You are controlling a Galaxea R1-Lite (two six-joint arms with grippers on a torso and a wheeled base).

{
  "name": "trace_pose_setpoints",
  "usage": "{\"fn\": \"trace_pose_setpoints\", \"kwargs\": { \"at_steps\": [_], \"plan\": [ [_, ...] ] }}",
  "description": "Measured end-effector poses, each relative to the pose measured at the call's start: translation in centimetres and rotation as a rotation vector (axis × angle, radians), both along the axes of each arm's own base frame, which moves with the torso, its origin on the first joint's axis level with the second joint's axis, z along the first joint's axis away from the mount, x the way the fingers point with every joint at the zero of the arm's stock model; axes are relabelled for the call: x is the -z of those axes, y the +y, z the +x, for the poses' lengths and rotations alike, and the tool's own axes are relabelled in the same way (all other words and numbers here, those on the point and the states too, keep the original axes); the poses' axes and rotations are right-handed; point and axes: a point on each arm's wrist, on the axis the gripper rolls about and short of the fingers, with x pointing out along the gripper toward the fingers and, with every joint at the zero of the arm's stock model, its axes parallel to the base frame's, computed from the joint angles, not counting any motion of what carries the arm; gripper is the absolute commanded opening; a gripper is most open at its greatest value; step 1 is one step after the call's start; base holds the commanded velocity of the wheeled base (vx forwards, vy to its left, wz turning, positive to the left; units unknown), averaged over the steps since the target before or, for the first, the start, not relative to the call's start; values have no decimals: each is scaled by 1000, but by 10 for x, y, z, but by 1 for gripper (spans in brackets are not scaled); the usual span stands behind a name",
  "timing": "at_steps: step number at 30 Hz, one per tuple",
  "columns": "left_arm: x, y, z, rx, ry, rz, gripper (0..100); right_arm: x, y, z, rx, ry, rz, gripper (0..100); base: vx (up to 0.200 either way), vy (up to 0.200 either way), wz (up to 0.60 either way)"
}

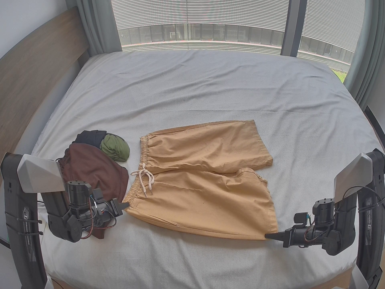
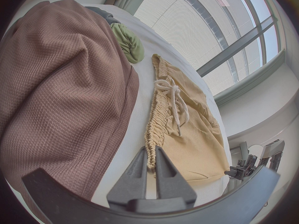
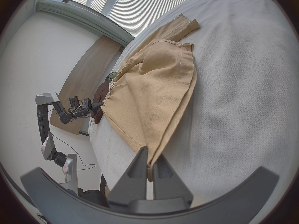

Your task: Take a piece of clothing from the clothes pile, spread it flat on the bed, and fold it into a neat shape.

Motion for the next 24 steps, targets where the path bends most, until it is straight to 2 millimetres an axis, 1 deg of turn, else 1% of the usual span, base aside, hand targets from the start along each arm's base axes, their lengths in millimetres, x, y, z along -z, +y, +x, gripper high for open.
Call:
{"fn": "trace_pose_setpoints", "kwargs": {
  "at_steps": [8, 9, 10, 11, 16, 21, 24],
  "plan": [
    [1, -2, -2, 13, 10, -6, 0, 0, 0, -1, 1, 2, -3, 0, 0, 0, 0],
    [1, -2, -2, 18, 11, -9, 100, 0, 0, -1, 2, 2, -3, 0, 0, 0, 0],
    [1, -2, -2, 22, 11, -12, 100, 0, 0, -1, 2, 1, -4, 0, 0, 0, 0],
    [2, -2, -2, 24, 12, -13, 100, 0, 0, -1, 2, 1, -4, 100, 0, 0, 0],
    [-1, -1, 0, 16, -10, -26, 100, -1, -2, 2, 9, -9, -4, 100, 0, 0, 0],
    [-10, -1, 5, -1, -87, -57, 100, -10, -12, 9, 49, -59, 1, 100, 0, 0, 0],
    [-13, -1, 6, -7, -111, -71, 100, -19, -20, 18, 83, -114, 7, 100, 0, 0, 0]
  ]
}}
